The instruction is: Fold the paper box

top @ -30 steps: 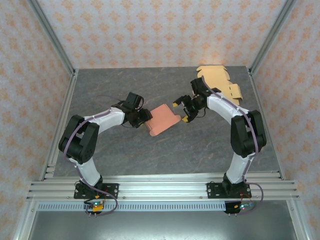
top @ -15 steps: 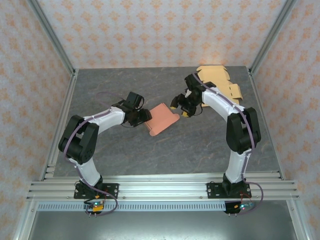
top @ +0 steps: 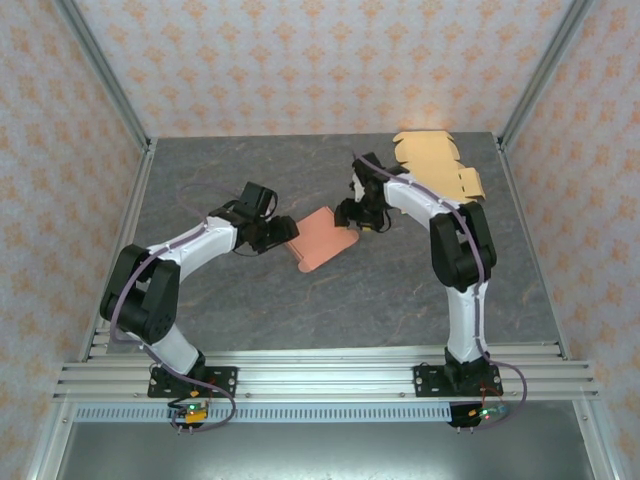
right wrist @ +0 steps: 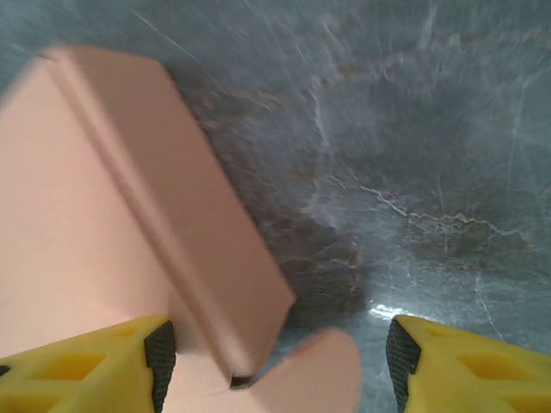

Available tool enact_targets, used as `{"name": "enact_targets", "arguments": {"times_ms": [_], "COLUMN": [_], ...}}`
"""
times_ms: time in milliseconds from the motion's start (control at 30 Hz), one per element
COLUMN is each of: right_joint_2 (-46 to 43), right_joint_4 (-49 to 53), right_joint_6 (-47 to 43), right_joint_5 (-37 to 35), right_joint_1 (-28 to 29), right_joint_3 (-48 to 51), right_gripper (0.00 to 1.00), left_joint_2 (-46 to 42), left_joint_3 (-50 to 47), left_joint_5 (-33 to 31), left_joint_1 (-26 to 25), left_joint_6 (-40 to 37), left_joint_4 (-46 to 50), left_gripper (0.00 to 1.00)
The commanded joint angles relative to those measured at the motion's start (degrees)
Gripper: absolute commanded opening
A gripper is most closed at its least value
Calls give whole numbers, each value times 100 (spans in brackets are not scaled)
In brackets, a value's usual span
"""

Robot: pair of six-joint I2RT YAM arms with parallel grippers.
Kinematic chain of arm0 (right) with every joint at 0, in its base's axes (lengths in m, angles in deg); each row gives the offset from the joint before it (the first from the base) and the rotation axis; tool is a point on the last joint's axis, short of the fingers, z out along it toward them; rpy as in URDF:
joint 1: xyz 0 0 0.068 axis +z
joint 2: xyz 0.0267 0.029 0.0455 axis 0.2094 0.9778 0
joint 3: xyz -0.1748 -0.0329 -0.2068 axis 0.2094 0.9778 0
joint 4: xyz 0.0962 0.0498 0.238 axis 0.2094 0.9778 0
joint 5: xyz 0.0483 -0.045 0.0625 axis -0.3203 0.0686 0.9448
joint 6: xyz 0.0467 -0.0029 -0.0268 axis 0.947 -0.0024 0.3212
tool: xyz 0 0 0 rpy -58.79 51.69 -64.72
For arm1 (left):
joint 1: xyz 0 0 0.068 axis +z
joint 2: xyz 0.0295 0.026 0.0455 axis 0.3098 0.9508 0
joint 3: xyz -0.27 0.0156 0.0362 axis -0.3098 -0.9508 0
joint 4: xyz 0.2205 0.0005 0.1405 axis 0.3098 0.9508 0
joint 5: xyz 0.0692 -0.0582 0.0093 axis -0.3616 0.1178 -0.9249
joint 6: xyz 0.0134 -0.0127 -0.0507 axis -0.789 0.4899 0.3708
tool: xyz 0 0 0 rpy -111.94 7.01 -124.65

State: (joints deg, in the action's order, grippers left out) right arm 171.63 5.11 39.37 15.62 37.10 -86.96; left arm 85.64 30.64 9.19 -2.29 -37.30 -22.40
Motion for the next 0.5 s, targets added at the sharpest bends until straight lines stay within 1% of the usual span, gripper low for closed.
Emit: {"name": "enact_targets", "arguments": {"times_ms": [0, 67, 233, 367, 467], "right_joint_2": [27, -91, -443, -682, -547], "right_joint_4": [6, -7, 76, -73, -122], "right_joint_6": [-45, 132, 380, 323, 155], "right_joint_5": [-782, -769, -166, -414, -499], "right_joint_1": [82, 82, 86, 82, 82], "right_joint_3": [130, 125, -59, -106, -195], "right_gripper": [67, 67, 68, 69, 70], "left_joint_2": [2, 72, 272, 432, 651], "left_joint_3": [-173, -253, -175, -71, -98], "left_joint_5": [6, 24, 114, 282, 275], "left_joint_1": [-79, -115, -172, -177, -176], "left_joint_6": [-250, -212, -254, -268, -308], "left_joint_4": [203, 90, -72, -250, -364], "left_gripper": [63, 64, 65, 63, 61]}}
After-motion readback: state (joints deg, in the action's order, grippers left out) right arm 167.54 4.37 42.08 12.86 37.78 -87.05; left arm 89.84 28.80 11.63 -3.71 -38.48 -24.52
